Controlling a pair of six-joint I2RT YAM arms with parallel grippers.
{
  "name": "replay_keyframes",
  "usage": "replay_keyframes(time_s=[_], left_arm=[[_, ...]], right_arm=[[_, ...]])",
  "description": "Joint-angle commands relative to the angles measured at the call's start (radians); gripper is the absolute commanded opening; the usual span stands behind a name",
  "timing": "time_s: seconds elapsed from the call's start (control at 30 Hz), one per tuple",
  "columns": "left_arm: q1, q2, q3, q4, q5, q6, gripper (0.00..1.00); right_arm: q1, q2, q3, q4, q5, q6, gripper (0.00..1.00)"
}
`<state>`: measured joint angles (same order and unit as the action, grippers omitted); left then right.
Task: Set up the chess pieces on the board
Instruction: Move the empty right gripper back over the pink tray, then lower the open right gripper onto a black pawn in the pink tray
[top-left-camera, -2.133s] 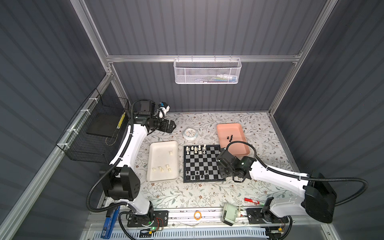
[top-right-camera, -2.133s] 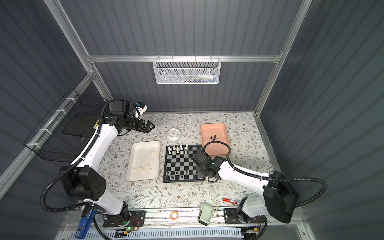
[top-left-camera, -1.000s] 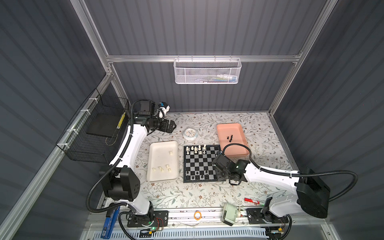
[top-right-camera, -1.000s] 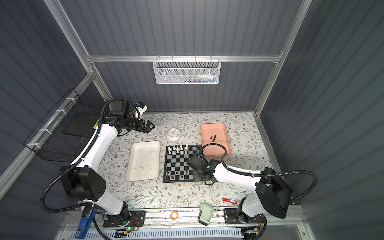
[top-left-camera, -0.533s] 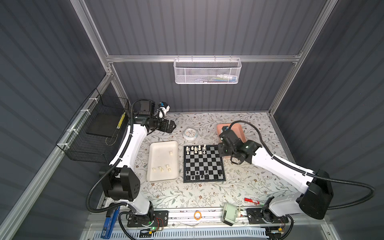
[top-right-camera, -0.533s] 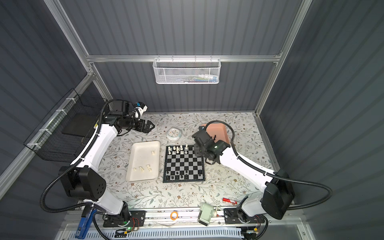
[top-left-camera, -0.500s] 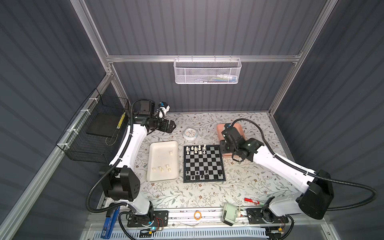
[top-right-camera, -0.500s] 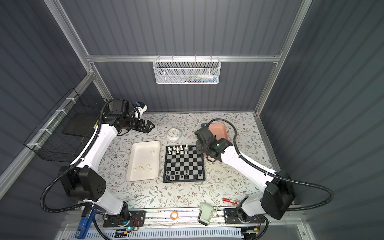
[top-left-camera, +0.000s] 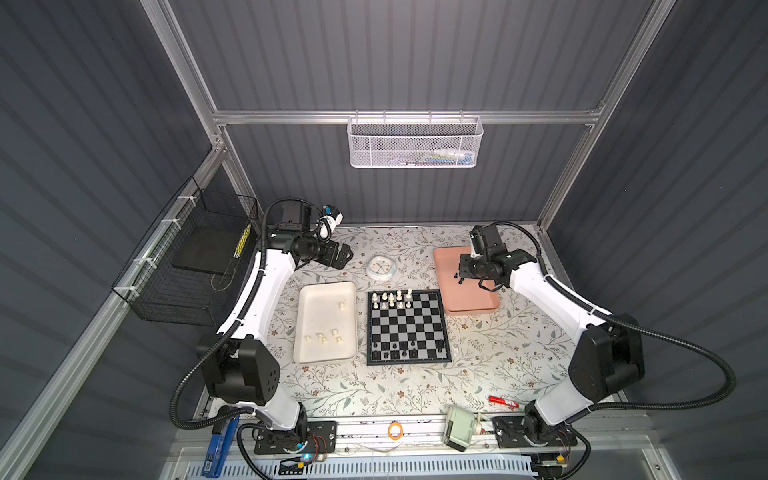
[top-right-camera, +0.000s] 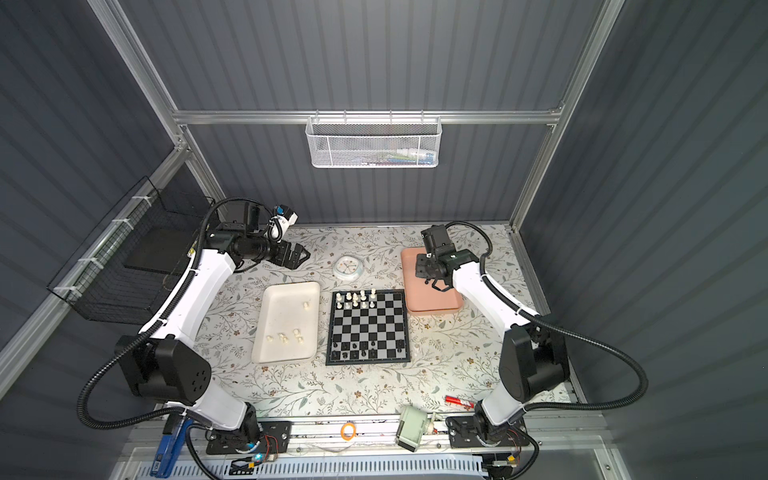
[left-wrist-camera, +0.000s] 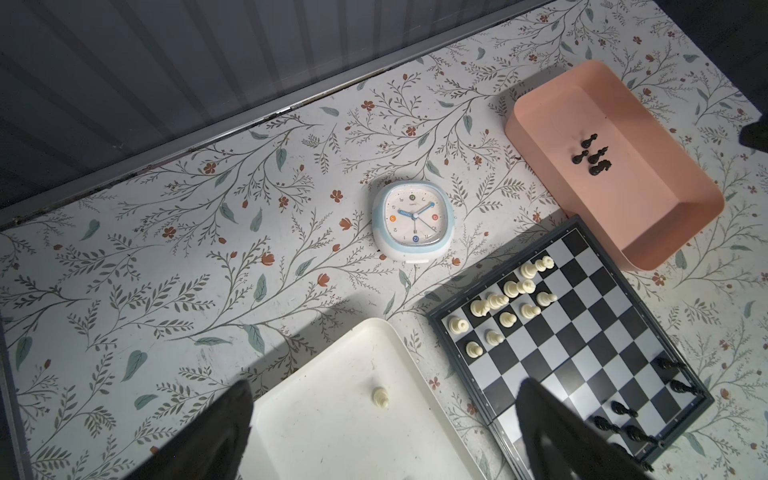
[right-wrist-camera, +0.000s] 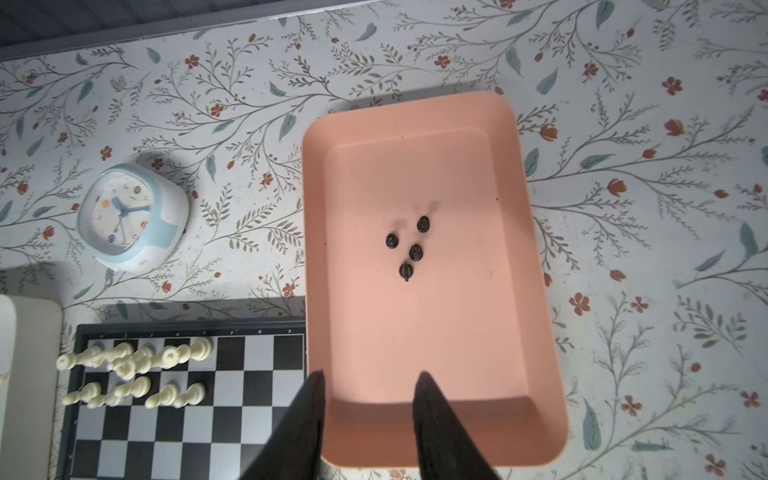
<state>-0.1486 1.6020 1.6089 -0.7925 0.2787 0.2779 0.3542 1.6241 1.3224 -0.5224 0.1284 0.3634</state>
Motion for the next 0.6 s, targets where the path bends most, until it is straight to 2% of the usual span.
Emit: replay_keyframes(time_s=[0.0, 0.03, 0.1, 0.17, 0.27, 0.4, 0.43, 0.57], left_arm=[[-0.005, -0.021, -0.015, -0.023, 0.019, 0.015, 0.99], [-0.006, -0.02, -0.015, -0.024, 0.02, 0.014, 1.0], [-0.006, -0.019, -0.012, -0.025, 0.022, 0.012, 1.0], [-0.008, -0.02, -0.009, -0.026, 0.021, 0.013, 0.99], [-0.009, -0.022, -0.005, -0.033, 0.017, 0.016, 1.0], [-0.009, -0.02, -0.003, -0.043, 0.007, 0.02, 0.99], [-0.009, -0.02, -0.004, -0.046, 0.006, 0.021, 1.0], [-0.009, -0.02, -0.006, -0.052, 0.004, 0.019, 1.0]], right_arm=[[-0.027, 0.037, 0.024, 0.022, -0.026, -0.021, 0.32], [-0.037, 0.056, 0.03, 0.024, -0.034, -0.024, 0.28], [-0.055, 0.092, 0.044, 0.028, -0.069, -0.03, 0.12], [-0.064, 0.123, 0.056, 0.033, -0.083, -0.034, 0.0], [-0.075, 0.171, 0.078, 0.038, -0.093, -0.042, 0.0], [-0.083, 0.218, 0.099, 0.051, -0.096, -0.029, 0.13], [-0.083, 0.228, 0.101, 0.056, -0.092, -0.025, 0.19], [-0.083, 0.257, 0.112, 0.058, -0.089, -0.026, 0.24]])
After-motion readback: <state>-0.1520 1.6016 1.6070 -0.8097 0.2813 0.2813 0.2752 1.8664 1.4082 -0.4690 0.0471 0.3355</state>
